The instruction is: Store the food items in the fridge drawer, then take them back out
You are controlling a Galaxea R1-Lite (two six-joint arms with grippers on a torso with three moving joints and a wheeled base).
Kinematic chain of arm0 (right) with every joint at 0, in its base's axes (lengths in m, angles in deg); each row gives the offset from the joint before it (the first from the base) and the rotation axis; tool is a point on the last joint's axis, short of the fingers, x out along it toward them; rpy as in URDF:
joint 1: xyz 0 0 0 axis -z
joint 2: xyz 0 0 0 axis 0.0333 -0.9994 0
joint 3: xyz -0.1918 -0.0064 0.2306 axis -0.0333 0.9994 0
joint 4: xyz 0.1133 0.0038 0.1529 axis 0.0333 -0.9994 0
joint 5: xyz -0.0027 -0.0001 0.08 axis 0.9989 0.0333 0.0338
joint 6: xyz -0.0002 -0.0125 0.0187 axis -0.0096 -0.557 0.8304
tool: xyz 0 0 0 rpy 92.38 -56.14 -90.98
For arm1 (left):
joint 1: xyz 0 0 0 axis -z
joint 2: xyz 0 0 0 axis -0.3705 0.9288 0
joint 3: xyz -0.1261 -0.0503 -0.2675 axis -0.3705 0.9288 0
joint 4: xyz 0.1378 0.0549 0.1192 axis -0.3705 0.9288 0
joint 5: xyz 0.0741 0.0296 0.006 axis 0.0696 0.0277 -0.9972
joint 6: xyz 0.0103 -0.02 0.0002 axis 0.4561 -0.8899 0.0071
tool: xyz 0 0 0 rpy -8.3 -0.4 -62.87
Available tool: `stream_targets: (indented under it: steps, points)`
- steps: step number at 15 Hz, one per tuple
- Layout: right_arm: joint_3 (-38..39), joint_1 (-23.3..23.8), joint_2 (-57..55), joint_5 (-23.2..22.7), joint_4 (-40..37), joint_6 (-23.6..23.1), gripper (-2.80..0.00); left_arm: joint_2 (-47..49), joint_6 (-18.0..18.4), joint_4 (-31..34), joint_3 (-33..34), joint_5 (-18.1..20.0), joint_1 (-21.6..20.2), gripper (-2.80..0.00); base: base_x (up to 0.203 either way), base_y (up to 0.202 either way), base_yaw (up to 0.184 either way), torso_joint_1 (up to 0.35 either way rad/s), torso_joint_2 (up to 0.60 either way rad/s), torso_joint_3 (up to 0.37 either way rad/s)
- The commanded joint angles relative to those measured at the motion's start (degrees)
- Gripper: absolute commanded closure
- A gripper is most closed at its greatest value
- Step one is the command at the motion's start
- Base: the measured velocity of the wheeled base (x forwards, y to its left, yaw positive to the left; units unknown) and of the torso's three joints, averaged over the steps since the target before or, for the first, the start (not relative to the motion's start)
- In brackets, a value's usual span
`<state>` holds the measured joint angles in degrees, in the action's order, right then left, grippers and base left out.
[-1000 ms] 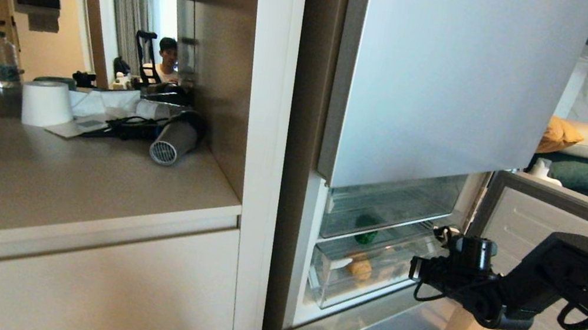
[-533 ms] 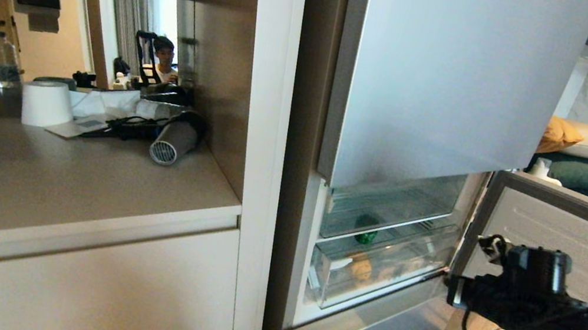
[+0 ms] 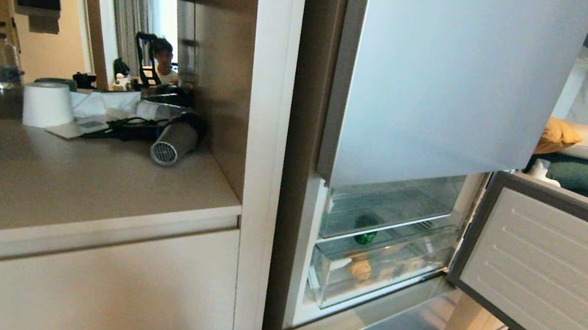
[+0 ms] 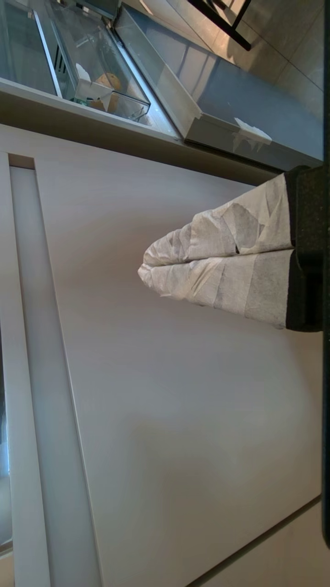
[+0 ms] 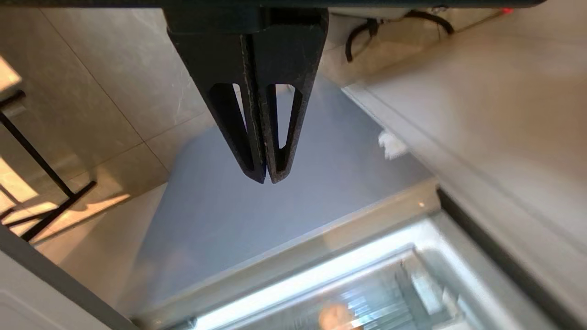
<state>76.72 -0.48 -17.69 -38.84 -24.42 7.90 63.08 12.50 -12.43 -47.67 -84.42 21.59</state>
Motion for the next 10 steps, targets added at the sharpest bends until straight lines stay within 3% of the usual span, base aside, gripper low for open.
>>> stream_targets:
  steps: [1,5,8,10]
  points:
    - [2.05,-0.08,14.87,-0.01,-5.73,-0.09,0.0,0.02,-0.01,-0.03,0.62,0.0,-0.02,0.0,0.0,0.0,0.0,0.0,0.0,0.0]
    - [3.16,-0.16,37.1,0.11,-16.05,-1.51,0.0,0.02,-0.01,-0.03,0.62,0.0,-0.02,0.0,0.0,0.0,0.0,0.0,0.0,0.0]
    - [3.34,0.3,53.98,1.76,-29.8,-5.95,0.0,0.02,-0.01,-0.03,0.62,0.0,-0.02,0.0,0.0,0.0,0.0,0.0,0.0,0.0]
    - [3.43,1.03,63.54,2.57,-34.43,-8.43,0.0,0.02,-0.01,-0.03,0.62,0.0,-0.02,0.0,0.0,0.0,0.0,0.0,0.0,0.0]
